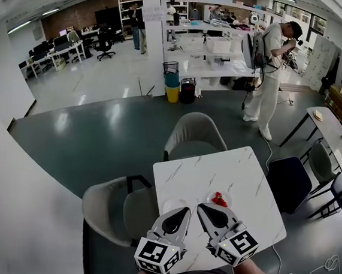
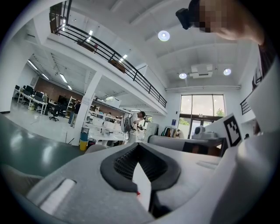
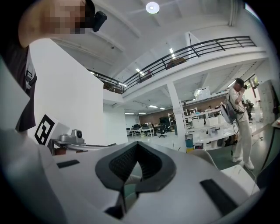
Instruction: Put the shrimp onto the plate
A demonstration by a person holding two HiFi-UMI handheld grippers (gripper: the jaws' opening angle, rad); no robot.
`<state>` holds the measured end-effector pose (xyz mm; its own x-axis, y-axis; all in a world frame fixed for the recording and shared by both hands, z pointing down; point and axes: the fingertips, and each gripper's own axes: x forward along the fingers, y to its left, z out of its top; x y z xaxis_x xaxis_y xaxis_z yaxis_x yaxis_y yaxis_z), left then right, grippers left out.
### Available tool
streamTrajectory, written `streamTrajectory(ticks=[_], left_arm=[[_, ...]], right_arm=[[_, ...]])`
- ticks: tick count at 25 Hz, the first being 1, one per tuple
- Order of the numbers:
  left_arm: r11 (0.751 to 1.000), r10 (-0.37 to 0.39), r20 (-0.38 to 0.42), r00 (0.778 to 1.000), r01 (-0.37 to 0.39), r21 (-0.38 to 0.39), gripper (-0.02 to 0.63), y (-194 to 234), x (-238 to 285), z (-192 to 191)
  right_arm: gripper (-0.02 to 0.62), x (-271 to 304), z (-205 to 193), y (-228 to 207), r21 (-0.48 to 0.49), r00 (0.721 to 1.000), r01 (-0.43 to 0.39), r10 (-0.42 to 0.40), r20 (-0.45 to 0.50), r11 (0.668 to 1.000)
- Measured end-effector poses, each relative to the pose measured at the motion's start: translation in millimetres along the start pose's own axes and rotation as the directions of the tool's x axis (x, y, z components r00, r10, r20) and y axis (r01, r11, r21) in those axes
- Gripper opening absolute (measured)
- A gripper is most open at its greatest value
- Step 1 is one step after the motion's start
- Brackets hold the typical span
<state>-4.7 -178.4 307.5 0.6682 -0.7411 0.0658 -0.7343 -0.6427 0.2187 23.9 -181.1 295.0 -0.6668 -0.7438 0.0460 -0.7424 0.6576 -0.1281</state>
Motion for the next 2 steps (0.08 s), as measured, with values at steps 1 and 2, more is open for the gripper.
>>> streamTrajectory(ticks=[1, 2], left_arm=[[1.000, -0.001, 0.001, 1.000, 0.001, 0.000, 0.008, 0.1, 0.8, -2.7], [1.000, -0.002, 0.003, 1.000, 0.002, 0.000, 0.008, 0.3, 1.5, -5.3]], right_arm=[[0.002, -0.2, -2.4, -0.8, -0.003, 1.000, 0.001, -0.001, 0.000, 1.000], [0.002, -0.4, -4.8, -1.6, -0.005, 1.000, 0.002, -0.002, 0.000, 1.000]])
